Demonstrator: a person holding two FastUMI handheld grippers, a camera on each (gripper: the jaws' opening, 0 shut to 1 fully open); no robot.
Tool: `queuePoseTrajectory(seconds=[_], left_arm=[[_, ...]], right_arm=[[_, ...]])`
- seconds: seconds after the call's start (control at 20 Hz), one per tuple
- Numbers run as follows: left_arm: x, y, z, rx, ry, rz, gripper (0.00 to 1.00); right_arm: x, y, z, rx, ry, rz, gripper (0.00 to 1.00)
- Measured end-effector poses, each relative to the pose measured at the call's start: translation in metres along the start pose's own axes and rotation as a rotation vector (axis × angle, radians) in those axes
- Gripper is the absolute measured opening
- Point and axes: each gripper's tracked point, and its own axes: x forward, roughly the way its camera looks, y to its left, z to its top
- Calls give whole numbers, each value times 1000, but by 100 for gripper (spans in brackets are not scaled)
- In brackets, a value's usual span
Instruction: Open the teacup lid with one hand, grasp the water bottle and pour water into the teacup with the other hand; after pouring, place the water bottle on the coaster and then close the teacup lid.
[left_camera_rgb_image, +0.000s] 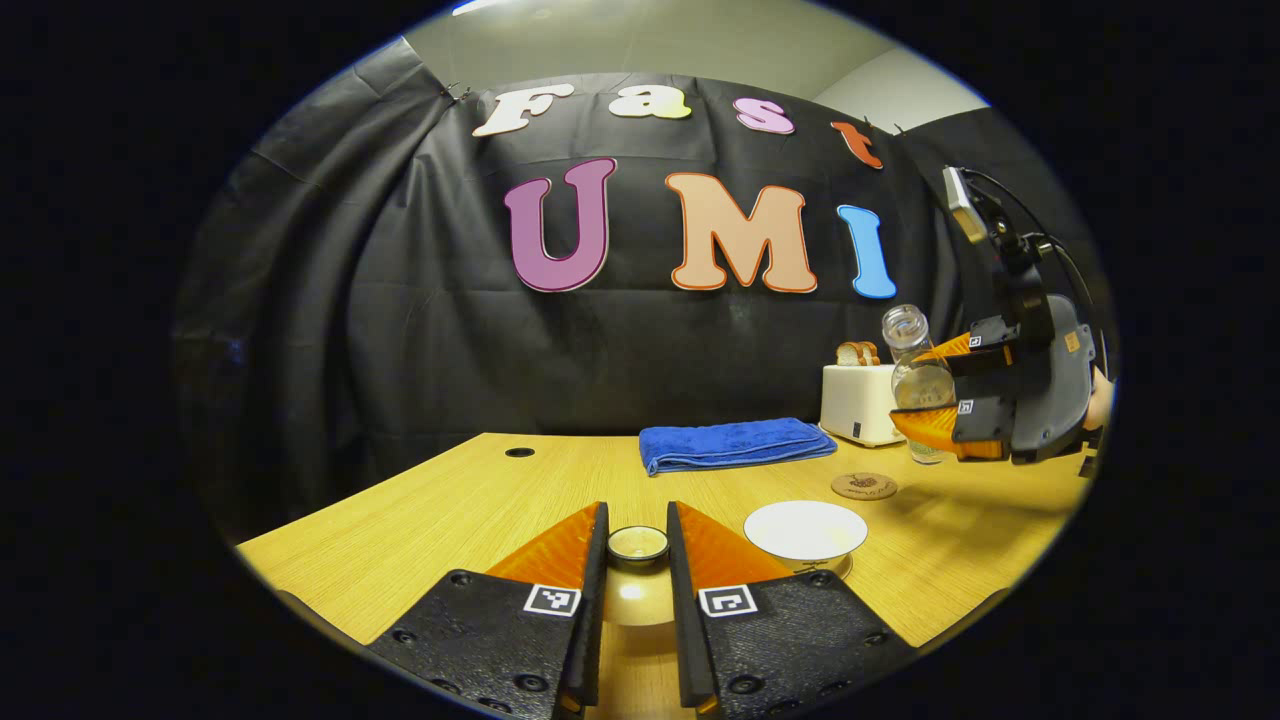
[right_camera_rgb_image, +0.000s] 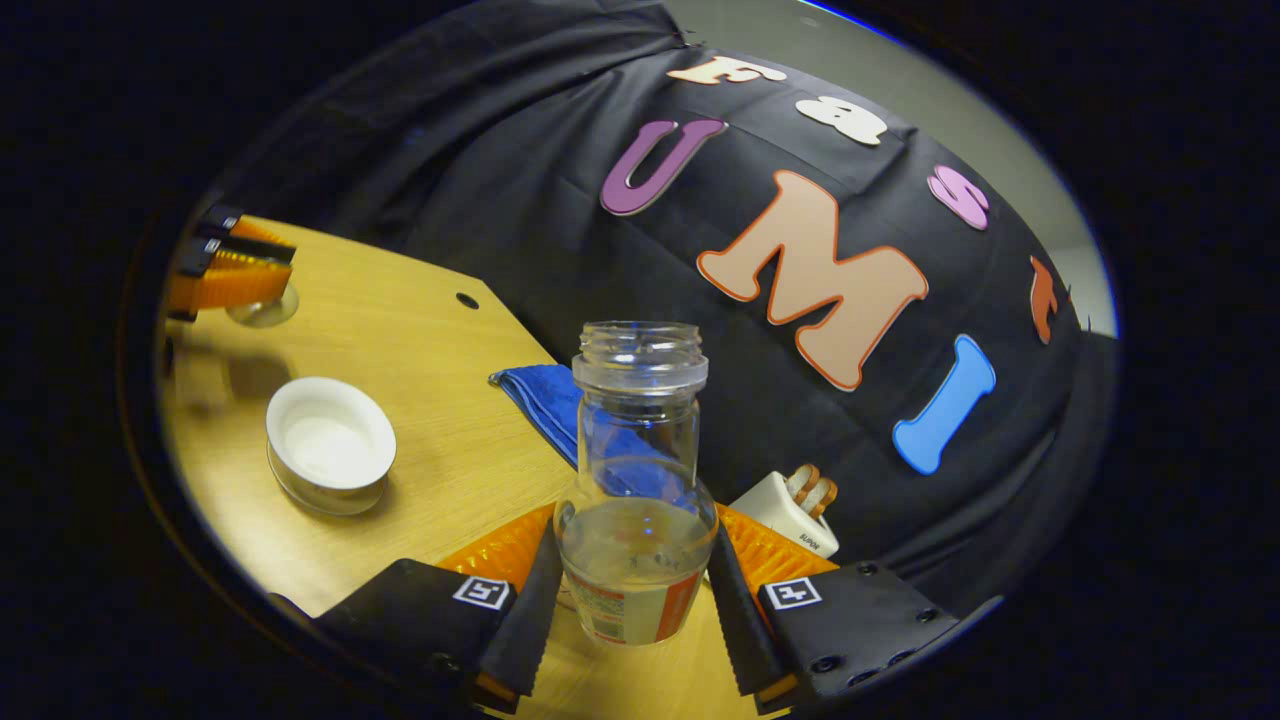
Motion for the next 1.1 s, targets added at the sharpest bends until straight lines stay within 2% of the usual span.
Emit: queuePoseTrajectory(seconds=[0.25, 0.4, 0.5, 0.6, 0.85, 1.1], left_arm=[[1, 0, 0, 0, 0, 0, 28], [1, 0, 0, 0, 1, 0, 28], [-1, 0, -1, 0, 0, 0, 28], [1, 0, -1, 0, 0, 3, 28], [0, 0, 0, -1, 0, 4, 28], [0, 0, -1, -2, 1, 4, 28]], right_arm=[[17, -9, -11, 285, 23, 28, 75], [30, -20, -16, 451, 21, 15, 75], [39, -18, -20, 568, 17, 31, 78], [53, -21, -22, 651, 2, 30, 77], [73, -29, -28, 646, -51, -6, 76], [89, -27, -51, 691, 0, -10, 77]])
